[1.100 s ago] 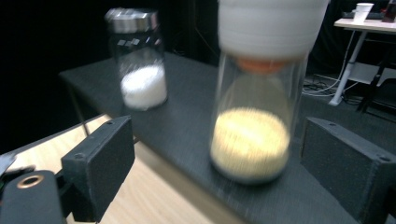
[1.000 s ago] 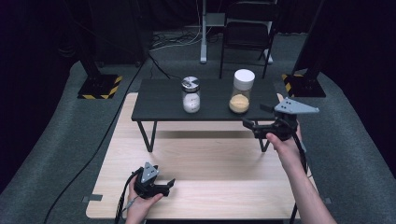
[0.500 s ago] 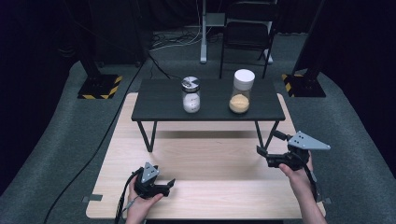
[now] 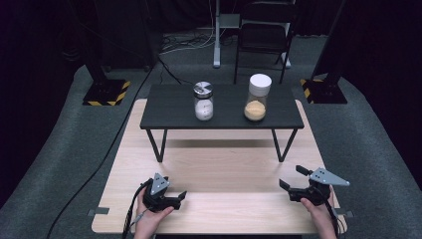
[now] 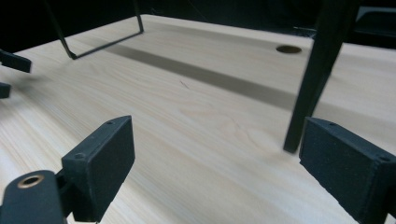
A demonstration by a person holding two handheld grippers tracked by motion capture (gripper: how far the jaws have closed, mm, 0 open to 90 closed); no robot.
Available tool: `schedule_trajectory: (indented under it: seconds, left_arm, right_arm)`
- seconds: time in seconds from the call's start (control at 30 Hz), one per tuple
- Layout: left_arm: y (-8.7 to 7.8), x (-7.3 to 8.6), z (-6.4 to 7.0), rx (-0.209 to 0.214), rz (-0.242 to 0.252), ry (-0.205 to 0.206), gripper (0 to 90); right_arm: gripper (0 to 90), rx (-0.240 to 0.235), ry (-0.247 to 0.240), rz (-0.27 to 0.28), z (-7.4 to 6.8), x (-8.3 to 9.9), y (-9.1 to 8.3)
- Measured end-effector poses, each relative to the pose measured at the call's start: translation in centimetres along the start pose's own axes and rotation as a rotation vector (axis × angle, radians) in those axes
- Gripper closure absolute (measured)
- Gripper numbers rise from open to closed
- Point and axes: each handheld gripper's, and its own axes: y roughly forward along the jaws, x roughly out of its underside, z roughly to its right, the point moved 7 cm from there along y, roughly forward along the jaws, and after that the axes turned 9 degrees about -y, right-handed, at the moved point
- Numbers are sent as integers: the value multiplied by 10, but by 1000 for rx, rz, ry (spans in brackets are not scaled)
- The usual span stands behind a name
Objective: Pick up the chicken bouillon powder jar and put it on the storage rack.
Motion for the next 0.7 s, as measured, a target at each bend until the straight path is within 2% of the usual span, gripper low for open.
schedule_trajectory:
  seconds: [0.13,0.17,0.3,0.47,0.7]
  left_arm:
    - [0,0,0,-2,-1,2,105]
    - [0,0,0,-3,-1,2,105]
    - [0,0,1,-4,-2,4,105]
    - [0,0,1,-5,-3,7,105]
    - [1,-1,1,-4,-5,8,105]
  right_arm:
    - [94,26,7,-5,-1,9,-1]
    - [94,24,26,-7,-1,15,-2]
    - [95,18,27,-30,-2,21,-1]
    - [95,34,13,-58,-1,24,2]
    - [95,42,25,-72,0,26,3]
